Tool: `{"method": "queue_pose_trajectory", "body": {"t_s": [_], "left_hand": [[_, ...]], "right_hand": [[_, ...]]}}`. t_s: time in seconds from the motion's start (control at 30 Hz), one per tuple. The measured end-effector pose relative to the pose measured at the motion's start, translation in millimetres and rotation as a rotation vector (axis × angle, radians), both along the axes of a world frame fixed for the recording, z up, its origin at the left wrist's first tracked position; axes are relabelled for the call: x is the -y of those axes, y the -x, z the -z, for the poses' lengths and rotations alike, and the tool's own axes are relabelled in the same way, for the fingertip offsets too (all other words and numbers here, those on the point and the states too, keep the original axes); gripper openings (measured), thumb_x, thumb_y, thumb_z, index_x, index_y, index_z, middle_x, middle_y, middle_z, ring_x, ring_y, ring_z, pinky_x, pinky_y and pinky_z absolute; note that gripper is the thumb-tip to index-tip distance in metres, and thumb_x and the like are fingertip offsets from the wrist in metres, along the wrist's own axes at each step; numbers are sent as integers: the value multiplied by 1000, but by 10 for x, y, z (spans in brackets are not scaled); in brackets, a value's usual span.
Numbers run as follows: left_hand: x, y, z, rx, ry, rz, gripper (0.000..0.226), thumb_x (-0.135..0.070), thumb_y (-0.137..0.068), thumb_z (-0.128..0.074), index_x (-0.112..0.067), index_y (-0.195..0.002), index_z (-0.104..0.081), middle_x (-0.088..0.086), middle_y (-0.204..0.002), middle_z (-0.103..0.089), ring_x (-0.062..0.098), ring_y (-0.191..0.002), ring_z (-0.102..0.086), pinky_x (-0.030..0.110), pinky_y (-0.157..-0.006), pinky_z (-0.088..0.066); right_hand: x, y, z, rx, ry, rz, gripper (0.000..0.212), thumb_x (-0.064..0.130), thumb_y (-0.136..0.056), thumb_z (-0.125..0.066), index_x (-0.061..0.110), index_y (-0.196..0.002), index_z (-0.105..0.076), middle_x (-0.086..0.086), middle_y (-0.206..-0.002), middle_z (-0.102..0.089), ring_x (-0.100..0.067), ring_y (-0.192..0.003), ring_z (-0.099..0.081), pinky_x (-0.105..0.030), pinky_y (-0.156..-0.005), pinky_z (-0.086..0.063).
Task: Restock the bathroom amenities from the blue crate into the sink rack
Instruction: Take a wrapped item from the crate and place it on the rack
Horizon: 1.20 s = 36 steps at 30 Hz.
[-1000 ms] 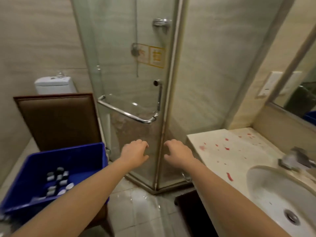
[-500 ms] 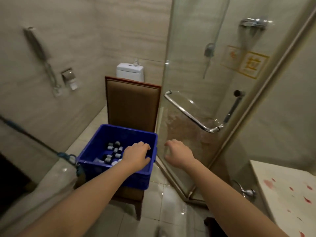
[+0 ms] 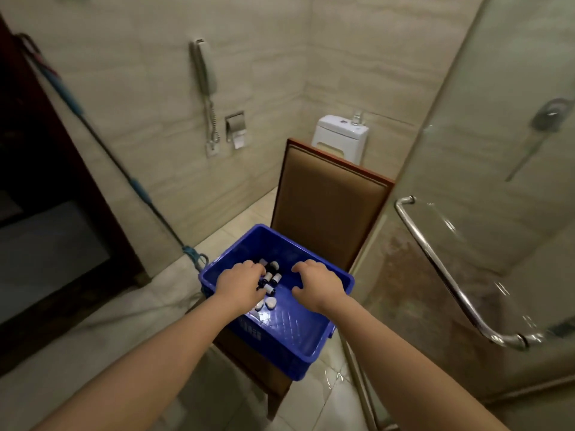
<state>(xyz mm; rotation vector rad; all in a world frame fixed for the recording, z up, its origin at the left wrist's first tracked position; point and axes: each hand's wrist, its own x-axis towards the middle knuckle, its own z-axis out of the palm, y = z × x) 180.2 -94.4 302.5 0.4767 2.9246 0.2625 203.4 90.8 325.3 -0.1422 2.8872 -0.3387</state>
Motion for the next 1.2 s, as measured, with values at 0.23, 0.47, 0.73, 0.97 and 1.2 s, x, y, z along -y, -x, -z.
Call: {"method": "queue_pose_trajectory", "body": {"t_s": [0.23,0.47,0.73,0.97,1.2], "left_hand": [[49,253,186,48,45,-162,45,-41,-92,-57,-27,-134,-48,-4,-131,-51,18,-119,-51,38,-94,-47],[84,383,419,123,107,-234,39,-36,-93,-55,-27,-130,-49,-4,-128,-52,18,-115,-52,36,-90,-49],[140,632,755,196,112,-234,39,-38,-91,-61,-30,-128,-49,-4,-123,-55,16,-105,-58,34,-83,-53],[283,1174,1148,336,170,-103,39,-37,-92,-57,-26,-129,-49,0,-128,-52,21,-113,-54,37,-83,-50],[444,1728,1606,480,199,12,43,-38,-94,-56,-25,-135,-47,0,-136,-48,21,-120,-50,37,-87,-47]], "right_hand": [[-77,531,226,43,37,-143,58,27,-92,-56,19,-146,-38,-6,-139,-47,-28,-127,-44,-43,-93,-47],[-142,798,539,127,49,-174,48,28,-93,-56,18,-139,-45,-8,-142,-44,-29,-122,-46,-42,-88,-50],[-64,1020,926,227,95,-149,45,28,-95,-56,15,-136,-46,-9,-135,-48,-29,-119,-47,-43,-92,-48],[71,1273,1316,343,135,-28,42,21,-93,-53,16,-134,-48,-8,-134,-50,-29,-118,-49,-41,-89,-49],[271,1517,1712,487,163,99,43,22,-95,-53,15,-137,-47,-8,-136,-50,-29,-123,-46,-41,-94,-47]]}}
